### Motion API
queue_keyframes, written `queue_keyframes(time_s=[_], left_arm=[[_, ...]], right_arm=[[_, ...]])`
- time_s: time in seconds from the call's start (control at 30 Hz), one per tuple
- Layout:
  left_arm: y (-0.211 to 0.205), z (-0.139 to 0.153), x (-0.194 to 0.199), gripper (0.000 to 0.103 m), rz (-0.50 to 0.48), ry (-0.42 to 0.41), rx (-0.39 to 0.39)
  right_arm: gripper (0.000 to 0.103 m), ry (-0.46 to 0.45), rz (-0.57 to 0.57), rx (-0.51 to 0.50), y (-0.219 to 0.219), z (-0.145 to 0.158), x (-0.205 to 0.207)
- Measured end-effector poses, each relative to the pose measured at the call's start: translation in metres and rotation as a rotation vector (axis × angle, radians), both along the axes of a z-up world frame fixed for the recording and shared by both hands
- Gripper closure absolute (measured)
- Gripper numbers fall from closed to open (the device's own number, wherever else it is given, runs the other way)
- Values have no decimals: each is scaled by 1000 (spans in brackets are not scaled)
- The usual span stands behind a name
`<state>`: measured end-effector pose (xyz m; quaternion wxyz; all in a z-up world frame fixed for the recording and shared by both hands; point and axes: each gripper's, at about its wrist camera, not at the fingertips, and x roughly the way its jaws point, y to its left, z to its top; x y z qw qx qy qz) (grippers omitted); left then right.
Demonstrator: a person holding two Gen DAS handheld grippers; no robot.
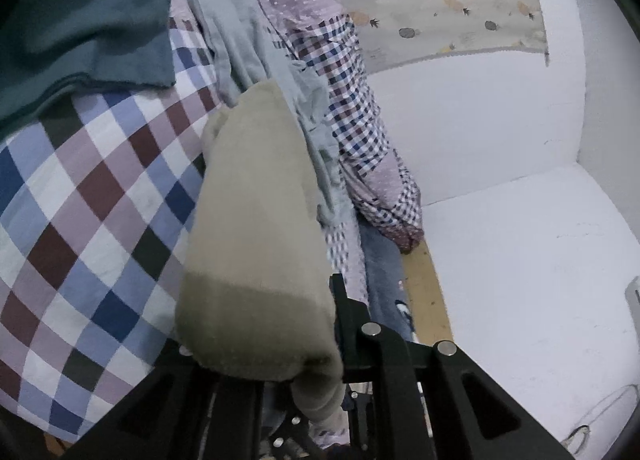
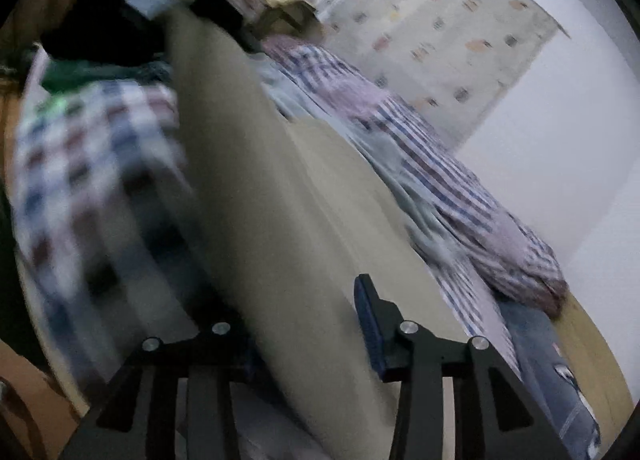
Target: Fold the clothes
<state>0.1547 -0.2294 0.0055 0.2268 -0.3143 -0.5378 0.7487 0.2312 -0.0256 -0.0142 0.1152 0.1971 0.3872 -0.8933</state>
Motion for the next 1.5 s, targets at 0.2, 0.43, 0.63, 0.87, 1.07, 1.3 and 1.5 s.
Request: queue_keyframes(time_s=[0.2, 0.43, 0.63, 0.87, 1.07, 1.3, 1.5], left_arm=[[0, 9, -1, 93, 1, 34, 23], [3, 14, -5, 93, 17, 43, 30], [3, 14, -4, 93, 32, 41, 35], [-1, 15, -2, 93, 52, 54, 43], [-1, 11, -1, 93, 64, 22, 12], [-4, 13, 9, 93, 60, 42, 4], [-11, 45, 40, 93, 51, 134, -11]], right_arm=[[58, 1, -209, 50, 84, 1, -10], [55, -28, -361, 140, 159, -9, -10], [55, -9, -341, 196, 174, -10, -8], [62, -14, -335, 240, 181, -22, -13], [92, -107, -353, 11, 196, -8, -18], [94, -38, -394, -191, 203, 47, 12], [94, 24, -380, -284, 205, 95, 44]])
